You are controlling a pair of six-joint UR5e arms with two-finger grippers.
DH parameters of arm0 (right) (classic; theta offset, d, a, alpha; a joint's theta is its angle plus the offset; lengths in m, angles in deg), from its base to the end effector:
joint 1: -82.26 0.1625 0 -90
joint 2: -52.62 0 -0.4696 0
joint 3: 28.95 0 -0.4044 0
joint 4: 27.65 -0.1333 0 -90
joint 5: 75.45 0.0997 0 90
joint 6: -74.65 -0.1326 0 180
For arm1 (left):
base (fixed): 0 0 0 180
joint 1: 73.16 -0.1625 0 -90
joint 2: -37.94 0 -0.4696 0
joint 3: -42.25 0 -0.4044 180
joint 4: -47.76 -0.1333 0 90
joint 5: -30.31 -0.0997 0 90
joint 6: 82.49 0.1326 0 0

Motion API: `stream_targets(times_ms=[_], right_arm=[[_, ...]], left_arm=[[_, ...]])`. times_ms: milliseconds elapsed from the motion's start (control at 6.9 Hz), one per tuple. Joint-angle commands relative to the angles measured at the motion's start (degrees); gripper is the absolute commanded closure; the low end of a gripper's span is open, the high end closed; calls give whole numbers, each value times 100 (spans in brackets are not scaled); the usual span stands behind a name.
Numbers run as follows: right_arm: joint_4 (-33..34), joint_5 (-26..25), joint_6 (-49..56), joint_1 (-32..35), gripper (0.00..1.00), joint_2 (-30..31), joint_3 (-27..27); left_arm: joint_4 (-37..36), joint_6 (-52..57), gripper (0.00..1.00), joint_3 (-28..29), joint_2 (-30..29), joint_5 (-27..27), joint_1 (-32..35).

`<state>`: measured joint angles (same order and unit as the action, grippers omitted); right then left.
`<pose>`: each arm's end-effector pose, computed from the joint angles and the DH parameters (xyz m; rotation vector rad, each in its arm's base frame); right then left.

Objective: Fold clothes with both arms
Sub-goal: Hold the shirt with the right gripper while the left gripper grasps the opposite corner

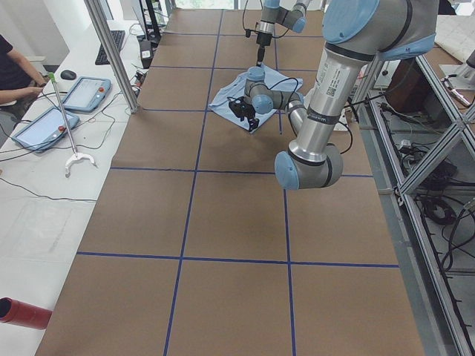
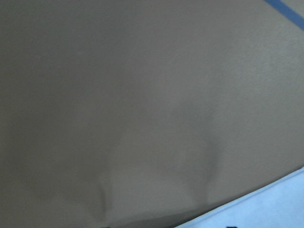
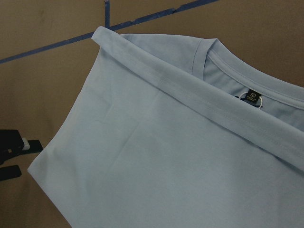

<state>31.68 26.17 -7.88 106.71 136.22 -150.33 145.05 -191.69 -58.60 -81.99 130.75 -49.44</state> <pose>-0.4378 -0.3161 0.3364 0.1561 -1.1937 0.1386 0.6007 -0.3833 0.3183 -0.1407 0.8575 -0.6260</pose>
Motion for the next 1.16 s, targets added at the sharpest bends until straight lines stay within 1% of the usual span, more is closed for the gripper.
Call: stream_targets(times_ms=[0, 435, 580, 725, 870, 1015], right_arm=[[0, -29, 0, -1, 0, -11, 9], [0, -29, -17, 8, 0, -19, 9], [0, -29, -26, 8, 0, -19, 9], [0, -29, -26, 8, 0, -19, 18], [0, -29, -35, 8, 0, -19, 9], [0, -29, -52, 8, 0, -19, 9]], left_arm=[[-194, -14, 23, -93, 30, -25, -78], [-167, -5, 24, 75, 31, -17, -236], [-167, -22, 30, 75, 31, -17, -236], [-167, -14, 50, 66, 22, -17, -236], [-167, -14, 76, 75, 13, -17, -236], [-167, -5, 94, 66, 13, -17, -236]])
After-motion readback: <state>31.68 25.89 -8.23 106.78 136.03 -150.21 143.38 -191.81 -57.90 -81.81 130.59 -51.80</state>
